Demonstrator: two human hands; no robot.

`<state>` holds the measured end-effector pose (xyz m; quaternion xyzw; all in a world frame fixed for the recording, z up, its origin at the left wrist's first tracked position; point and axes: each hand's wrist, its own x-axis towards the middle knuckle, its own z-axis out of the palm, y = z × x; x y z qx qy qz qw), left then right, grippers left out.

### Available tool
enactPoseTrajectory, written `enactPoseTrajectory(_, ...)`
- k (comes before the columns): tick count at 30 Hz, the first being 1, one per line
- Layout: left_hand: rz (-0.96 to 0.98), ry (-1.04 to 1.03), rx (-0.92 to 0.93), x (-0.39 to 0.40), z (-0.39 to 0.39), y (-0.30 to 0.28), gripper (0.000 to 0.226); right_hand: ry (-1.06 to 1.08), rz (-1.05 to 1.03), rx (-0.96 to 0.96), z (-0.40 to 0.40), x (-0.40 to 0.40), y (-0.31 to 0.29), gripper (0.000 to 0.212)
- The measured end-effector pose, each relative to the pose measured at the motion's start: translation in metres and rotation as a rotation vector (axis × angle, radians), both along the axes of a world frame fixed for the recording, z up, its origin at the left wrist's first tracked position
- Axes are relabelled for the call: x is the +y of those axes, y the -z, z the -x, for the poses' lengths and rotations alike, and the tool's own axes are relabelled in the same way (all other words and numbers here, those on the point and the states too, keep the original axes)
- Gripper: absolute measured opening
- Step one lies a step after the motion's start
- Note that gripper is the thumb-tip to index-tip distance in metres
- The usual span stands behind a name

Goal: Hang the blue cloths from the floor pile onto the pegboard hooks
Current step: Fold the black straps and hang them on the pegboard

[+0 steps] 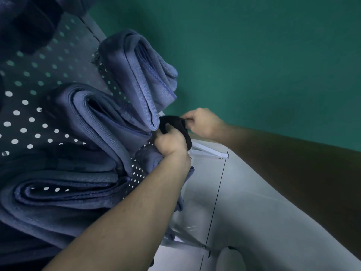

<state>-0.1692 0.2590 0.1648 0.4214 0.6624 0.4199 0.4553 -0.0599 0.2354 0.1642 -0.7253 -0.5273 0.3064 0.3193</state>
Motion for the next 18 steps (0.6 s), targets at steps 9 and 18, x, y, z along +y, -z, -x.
enactPoseTrajectory(9,-0.185,0.293,0.183,-0.074,-0.008,-0.005,0.070,0.058,0.083,0.098,-0.031,-0.063,0.013,0.041)
enactPoseTrajectory(18,0.004,0.784,0.295,-0.139,-0.037,0.025,0.045,0.261,0.289,0.005,-0.100,-0.195,0.024,0.031)
